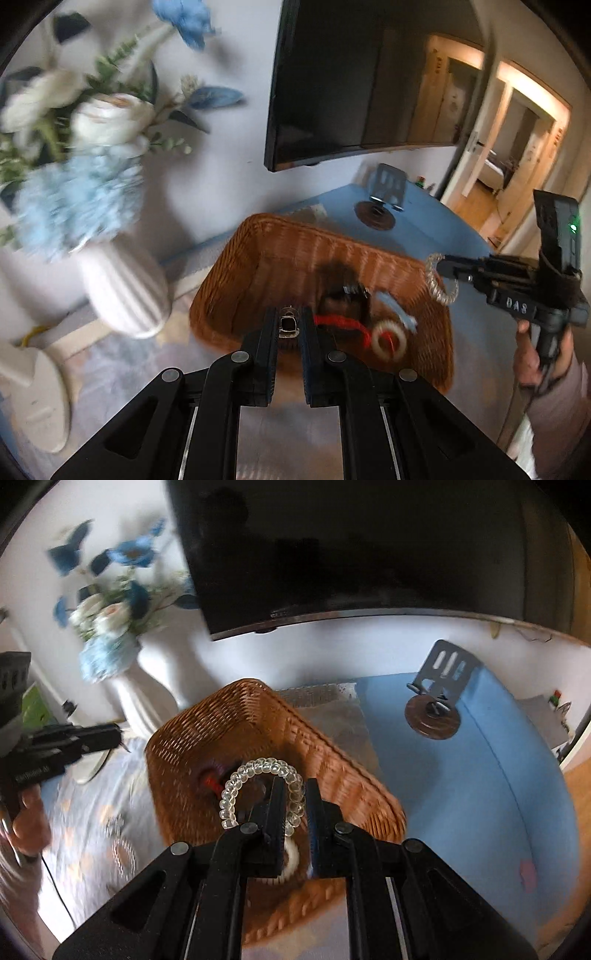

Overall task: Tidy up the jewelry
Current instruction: 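Carry the charm and bead bracelet into the basket while both tools open to release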

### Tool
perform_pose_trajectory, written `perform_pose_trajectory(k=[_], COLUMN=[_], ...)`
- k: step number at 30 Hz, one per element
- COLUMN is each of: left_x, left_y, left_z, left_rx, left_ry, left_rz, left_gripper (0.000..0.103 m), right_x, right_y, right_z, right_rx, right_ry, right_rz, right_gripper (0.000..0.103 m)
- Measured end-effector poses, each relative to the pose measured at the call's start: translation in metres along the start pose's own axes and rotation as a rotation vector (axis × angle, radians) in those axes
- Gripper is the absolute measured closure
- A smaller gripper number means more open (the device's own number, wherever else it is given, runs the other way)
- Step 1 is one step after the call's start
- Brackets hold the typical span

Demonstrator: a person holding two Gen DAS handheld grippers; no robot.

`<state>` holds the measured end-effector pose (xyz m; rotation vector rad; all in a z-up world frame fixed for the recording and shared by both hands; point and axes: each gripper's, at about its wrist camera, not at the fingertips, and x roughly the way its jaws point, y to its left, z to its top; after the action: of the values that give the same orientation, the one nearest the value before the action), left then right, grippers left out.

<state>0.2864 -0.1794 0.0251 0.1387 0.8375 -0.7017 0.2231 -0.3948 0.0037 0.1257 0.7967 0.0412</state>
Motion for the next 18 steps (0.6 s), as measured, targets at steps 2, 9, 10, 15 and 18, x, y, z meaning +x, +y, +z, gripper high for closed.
perform_pose_trajectory(k=[2,9,10,15,18], left_x=[0.024,0.089,0.095,0.113,0.114], left_y=[0.004,0.024,0.025,0.027,0.026], left_z=[0.013,0.018,0.017,0.01,0.008], left_rx=[-0.031,-0.128,-0.129,-0.118,-0.105], left_ry=[0.021,0.095,0.103,0.129,0.127], left_rz=[0.005,0.036,0.045,0.064,0.064], left_gripper=[0.092,0.092,0.092,0.092,0.092], right_x=[0.017,0.087,0.1,0.134,0.138], right_y=[0.004,0.044,0.048,0.057,0.058], right_z=[0.016,0.049,0.051,0.046,0.045], right_rx=[-0.001,-0.037,-0.035,-0.017,-0.026], right_ry=[0.032,0.107,0.131,0.209,0.212], right_rz=[-0.013,-0.041,-0.038,-0.025,-0.029], right_gripper=[0.09,0.09,0.09,0.09,0.09])
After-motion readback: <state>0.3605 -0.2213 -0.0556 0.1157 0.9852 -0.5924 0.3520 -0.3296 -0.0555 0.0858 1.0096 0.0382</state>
